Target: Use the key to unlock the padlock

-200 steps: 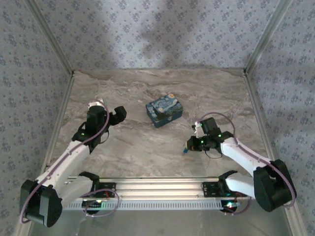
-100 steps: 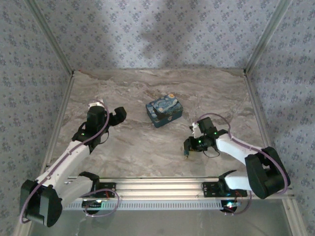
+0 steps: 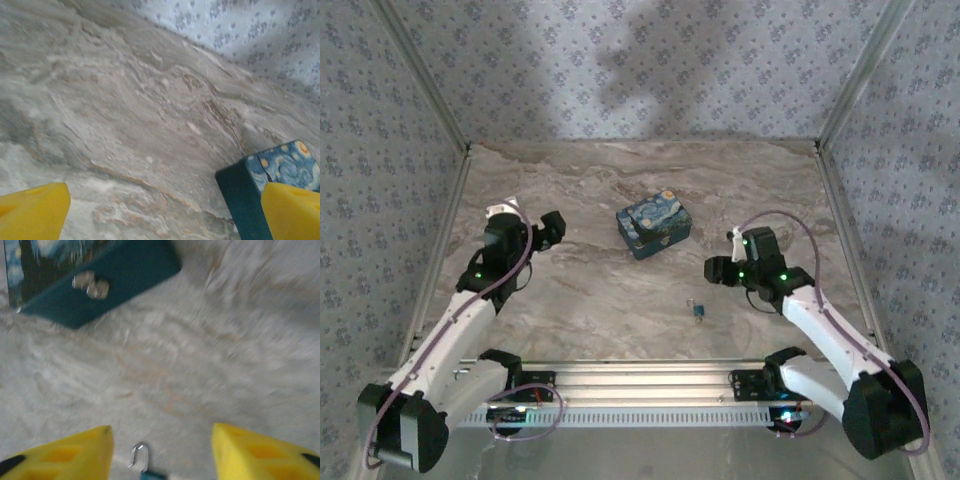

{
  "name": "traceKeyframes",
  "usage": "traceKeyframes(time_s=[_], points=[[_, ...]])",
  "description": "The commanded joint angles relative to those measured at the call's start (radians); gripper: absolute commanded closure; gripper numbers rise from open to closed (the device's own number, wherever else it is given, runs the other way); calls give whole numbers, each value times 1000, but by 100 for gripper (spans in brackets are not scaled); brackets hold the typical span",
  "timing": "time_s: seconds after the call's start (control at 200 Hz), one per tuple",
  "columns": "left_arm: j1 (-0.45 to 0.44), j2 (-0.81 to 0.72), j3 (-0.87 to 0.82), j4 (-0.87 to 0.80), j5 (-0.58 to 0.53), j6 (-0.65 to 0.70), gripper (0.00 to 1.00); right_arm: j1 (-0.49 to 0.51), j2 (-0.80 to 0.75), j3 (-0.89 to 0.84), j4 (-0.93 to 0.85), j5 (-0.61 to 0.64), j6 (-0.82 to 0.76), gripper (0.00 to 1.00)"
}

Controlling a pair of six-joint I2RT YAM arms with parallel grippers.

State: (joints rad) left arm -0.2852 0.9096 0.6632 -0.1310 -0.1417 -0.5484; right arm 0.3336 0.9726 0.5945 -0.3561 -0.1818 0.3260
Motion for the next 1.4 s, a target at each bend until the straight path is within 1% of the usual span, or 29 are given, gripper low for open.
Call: traceKeyframes(time_s=[0.0, 0.075, 0.125, 0.155, 0.17, 0.24, 0.315, 0.39, 0.47, 0.565, 0.705, 0.769, 0.819, 0.864, 0.924, 0.974, 1.079, 1.169, 1.194, 1.239, 1.399], points=[[16, -52, 12, 41, -112, 129, 2, -25, -61, 25, 43, 189, -62, 34], [25, -85, -23, 89, -189, 195, 2, -52, -96, 8, 102, 266, -97, 21], [37, -108, -51, 128, -231, 233, 2, -70, -112, -11, 164, 316, -119, 10], [45, -119, -68, 149, -248, 254, 2, -82, -117, -25, 201, 348, -131, 1], [50, -124, -78, 160, -256, 261, 2, -90, -118, -33, 220, 363, -135, 0], [78, -139, -117, 210, -281, 303, 2, -125, -101, -68, 311, 425, -144, 0], [112, -136, -142, 229, -304, 326, 2, -170, -68, -99, 397, 441, -157, 0], [148, -118, -163, 251, -304, 354, 2, -216, -18, -134, 526, 391, -230, 0], [174, -80, -202, 314, -302, 398, 2, -240, 65, -164, 644, 322, -326, 0], [202, -21, -235, 365, -294, 407, 2, -257, 165, -164, 721, 301, -352, 0], [225, 70, -253, 413, -221, 442, 2, -289, 281, -216, 943, 229, -352, 0], [225, 105, -258, 434, -196, 461, 2, -294, 327, -215, 971, 225, -370, 0], [225, 128, -265, 459, -183, 472, 2, -299, 364, -224, 1028, 217, -384, 0], [225, 146, -275, 487, -173, 478, 2, -301, 371, -215, 1017, 206, -405, 0], [227, 168, -286, 523, -155, 486, 2, -307, 392, -223, 1081, 194, -424, 0], [228, 188, -292, 550, -133, 496, 2, -326, 413, -222, 1086, 181, -405, 0], [232, 225, -303, 605, -80, 520, 2, -367, 488, -253, 1211, 150, -364, 0], [235, 261, -309, 654, -41, 538, 2, -386, 556, -259, 1284, 132, -345, 0], [236, 272, -311, 666, -29, 542, 2, -389, 557, -249, 1269, 126, -344, 0], [238, 290, -312, 684, -12, 547, 2, -399, 546, -211, 1171, 122, -339, 0], [242, 368, -321, 790, 47, 565, 2, -389, 551, -205, 1169, 143, -342, 0]])
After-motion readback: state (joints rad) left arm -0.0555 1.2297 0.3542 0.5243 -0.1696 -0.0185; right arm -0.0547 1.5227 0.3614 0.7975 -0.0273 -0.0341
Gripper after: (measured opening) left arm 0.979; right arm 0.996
